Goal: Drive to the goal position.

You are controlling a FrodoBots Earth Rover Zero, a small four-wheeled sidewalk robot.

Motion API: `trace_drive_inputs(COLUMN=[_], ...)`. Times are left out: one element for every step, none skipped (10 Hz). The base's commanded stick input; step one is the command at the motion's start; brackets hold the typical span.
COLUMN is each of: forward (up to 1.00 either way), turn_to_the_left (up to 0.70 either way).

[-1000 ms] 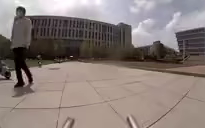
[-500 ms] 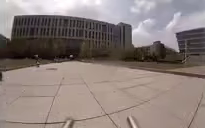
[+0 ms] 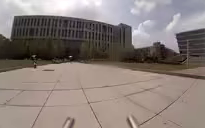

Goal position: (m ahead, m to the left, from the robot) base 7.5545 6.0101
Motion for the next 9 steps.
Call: trace_drive_inputs(forward=[0.7, 0.7, 0.7, 0.7, 0.7, 0.7, 0.7, 0.7, 0.7], turn_to_the_left=[0.0, 0.0, 0.0, 0.0, 0.0, 0.0, 0.0, 0.0, 0.0])
